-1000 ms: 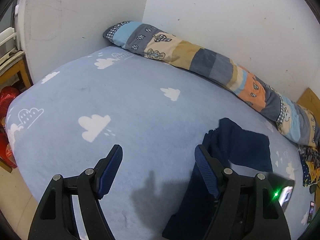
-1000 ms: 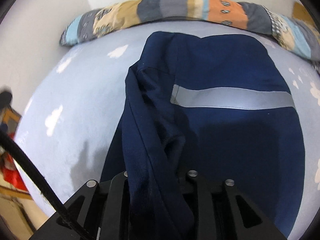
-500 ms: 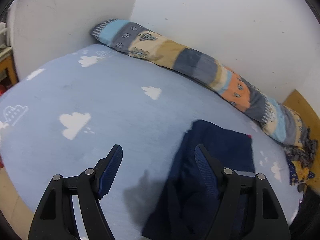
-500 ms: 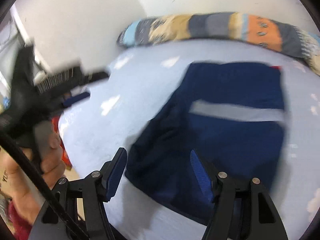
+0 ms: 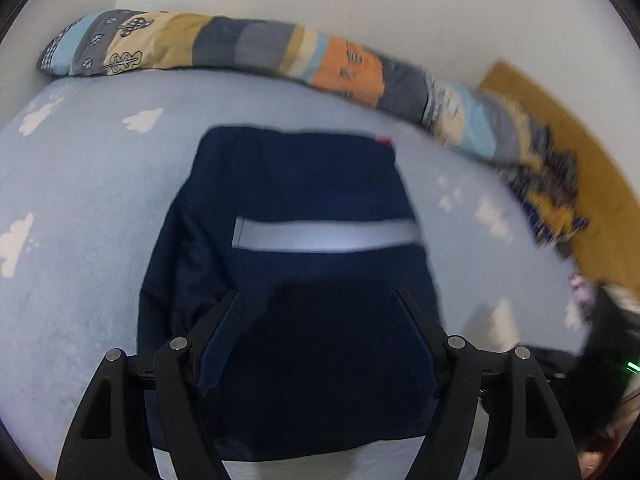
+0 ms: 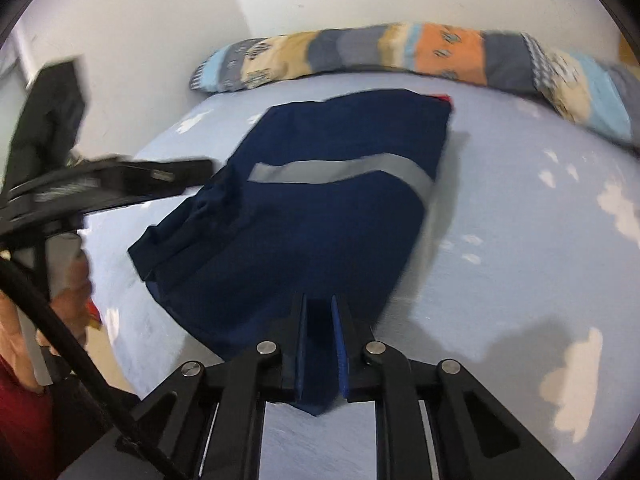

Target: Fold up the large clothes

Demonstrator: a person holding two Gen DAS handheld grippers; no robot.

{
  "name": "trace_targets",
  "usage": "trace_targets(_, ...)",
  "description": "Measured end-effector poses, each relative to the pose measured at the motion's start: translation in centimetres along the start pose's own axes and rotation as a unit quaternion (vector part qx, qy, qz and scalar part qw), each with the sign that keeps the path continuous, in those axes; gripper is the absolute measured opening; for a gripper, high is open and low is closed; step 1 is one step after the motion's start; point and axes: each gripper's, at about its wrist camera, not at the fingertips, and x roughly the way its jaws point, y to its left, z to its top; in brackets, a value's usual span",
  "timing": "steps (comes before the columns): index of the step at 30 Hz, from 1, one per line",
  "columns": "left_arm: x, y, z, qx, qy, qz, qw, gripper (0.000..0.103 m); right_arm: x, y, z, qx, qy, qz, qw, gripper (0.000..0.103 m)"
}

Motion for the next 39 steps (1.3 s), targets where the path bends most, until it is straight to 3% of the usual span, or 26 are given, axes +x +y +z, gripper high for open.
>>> trace_targets(2,1.2,0.0,-0.3,0.007,0.016,0.019,0.9997,0.074,0.4,1.6,-0.5,-0.036,-0.001,-0.013,0.999,0.014)
trace_targets(5,3.0,1.6,-1.1,-0.008,0.055,0.071,0.9959,0.074,3.7,2.7,-1.8,-0.062,0.039,-0.027,0.997,0.015)
trace_targets(9,3.3,2.4,-1.3,-0.029,0.06,0.075,0.995,0.074,6.2,3.8,-2.4,-0.097,0.06,-0.062,0.992,0.015)
trace_targets(11,2.9,1.9,-1.4,-0.027,0.052,0.079,0.9951,0.074,5.2,3.6,-1.0,-0.079,0.065,-0.047,0.994,0.015)
trace_targets(13,2.4,1.0,-1.5,-0.011,0.038,0.081,0.9959,0.074,2.9,2.8,1.2,-0.049,0.023,-0.03,0.998,0.015)
trace_targets(14,2.1,0.4,-1.4,0.001,0.031,0.079,0.9964,0.074,2.0,2.3,2.7,-0.046,0.001,-0.041,0.998,0.016)
trace_targets(16,1.9,-0.5,-1.3,0.013,0.02,0.077,0.9968,0.074,1.3,0.9,5.8,-0.036,-0.029,-0.07,0.996,0.035)
trace_targets(20,2.6,-1.0,-0.9,0.015,0.029,0.073,0.9968,0.074,3.9,-3.0,11.8,0.021,-0.032,-0.074,0.997,0.036)
trace_targets(24,3.3,-0.2,-1.2,0.01,0.045,0.088,0.9951,0.074,9.2,-5.8,14.7,0.057,0.005,-0.076,0.995,0.036)
trace_targets(30,5.3,1.6,-1.6,-0.018,0.087,0.098,0.9912,0.074,16.1,-7.2,13.0,0.047,0.073,-0.102,0.991,0.039)
trace_targets(34,5.0,0.4,-0.4,-0.008,0.061,0.094,0.9937,0.074,15.7,-6.6,13.5,0.026,0.082,-0.109,0.99,0.041)
trace_targets(39,4.9,-1.4,3.3,0.032,-0.004,0.107,0.9938,0.074,11.7,-5.1,15.7,-0.008,0.01,-0.074,0.997,0.041)
